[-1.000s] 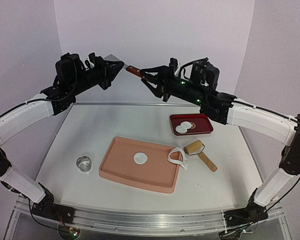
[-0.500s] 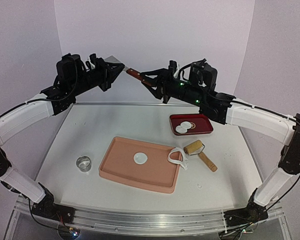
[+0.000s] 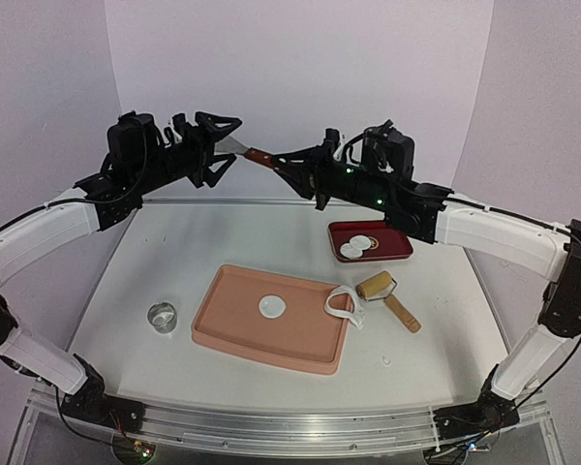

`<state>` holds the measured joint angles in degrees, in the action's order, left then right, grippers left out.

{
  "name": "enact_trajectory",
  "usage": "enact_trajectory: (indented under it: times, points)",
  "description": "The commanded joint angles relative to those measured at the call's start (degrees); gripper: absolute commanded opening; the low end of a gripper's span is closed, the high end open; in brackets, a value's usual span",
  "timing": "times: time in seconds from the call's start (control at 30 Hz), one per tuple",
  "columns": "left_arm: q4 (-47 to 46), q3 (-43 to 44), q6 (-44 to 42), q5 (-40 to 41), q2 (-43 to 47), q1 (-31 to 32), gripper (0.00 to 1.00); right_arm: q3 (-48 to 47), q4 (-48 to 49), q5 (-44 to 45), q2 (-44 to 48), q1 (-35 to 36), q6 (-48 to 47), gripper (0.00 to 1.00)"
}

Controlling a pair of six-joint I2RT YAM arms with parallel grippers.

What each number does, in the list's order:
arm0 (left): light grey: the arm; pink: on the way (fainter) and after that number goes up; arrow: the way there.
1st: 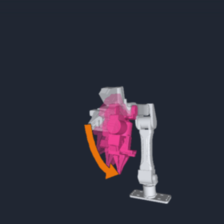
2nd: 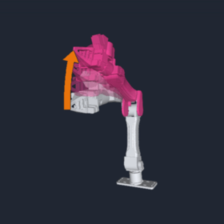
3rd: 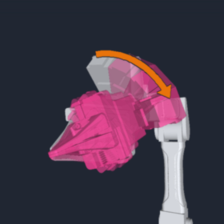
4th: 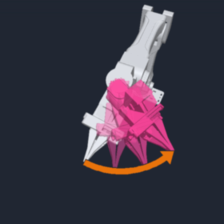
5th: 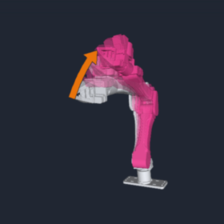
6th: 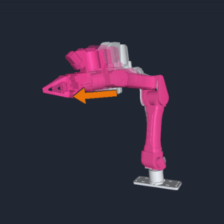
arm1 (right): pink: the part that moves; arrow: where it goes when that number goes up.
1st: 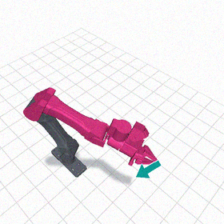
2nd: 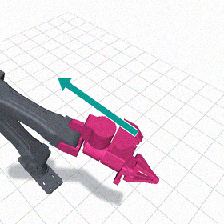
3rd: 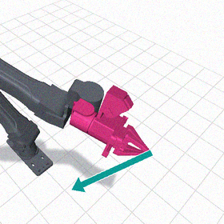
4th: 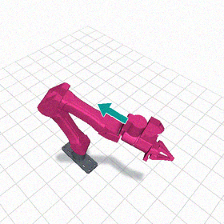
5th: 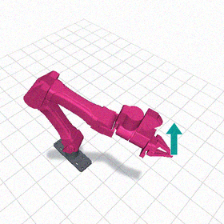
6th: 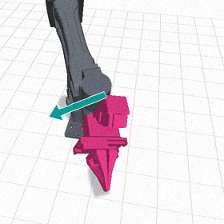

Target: Roll out the dumpling wrappers from the dough

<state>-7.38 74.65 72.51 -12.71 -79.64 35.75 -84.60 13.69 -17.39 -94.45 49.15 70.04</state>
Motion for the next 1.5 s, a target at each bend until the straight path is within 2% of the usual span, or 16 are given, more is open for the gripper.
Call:
enact_trajectory:
  times: [0.0,0.2,0.23,0.47,0.6,0.77,1.17,1.3,1.47]
  points:
    - [2.7,-3.1,-0.9,1.8,5.8,0.1,0.89,1.3,-1.7,1.4,3.0,-0.2,-2.6,0.00]
    - [11.7,-5.7,-6.8,2.6,10.6,0.1,0.96,3.4,-16.1,4.7,9.1,-0.6,-6.1,0.00]
    - [15.6,-5.9,-8.3,3.2,11.3,0.1,0.96,3.8,-19.4,4.9,10.2,-1.0,-6.6,0.00]
    - [32.6,-8.3,-16.5,8.8,16.3,0.0,0.95,10.3,-41.8,2.8,20.5,-4.4,-7.1,0.00]
    - [40.6,-8.3,-22.1,11.7,16.2,0.1,0.94,14.8,-49.0,-1.1,24.1,-4.9,-7.5,0.00]
    - [46.4,-8.4,-26.1,15.8,13.2,0.0,0.91,22.2,-49.4,-4.0,26.8,-4.9,-6.0,0.00]
    - [43.5,-11.9,-31.6,7.4,1.9,-2.2,0.87,27.6,-45.5,-8.3,22.3,-4.9,-11.2,0.00]
    - [45.0,-11.5,-34.4,4.0,-4.8,-6.1,0.84,29.6,-41.3,-8.3,19.4,-4.9,-12.2,0.00]
    - [47.1,-10.2,-38.7,5.9,-10.9,-6.6,0.78,31.2,-39.4,-7.6,18.1,-5.0,-12.7,0.00]
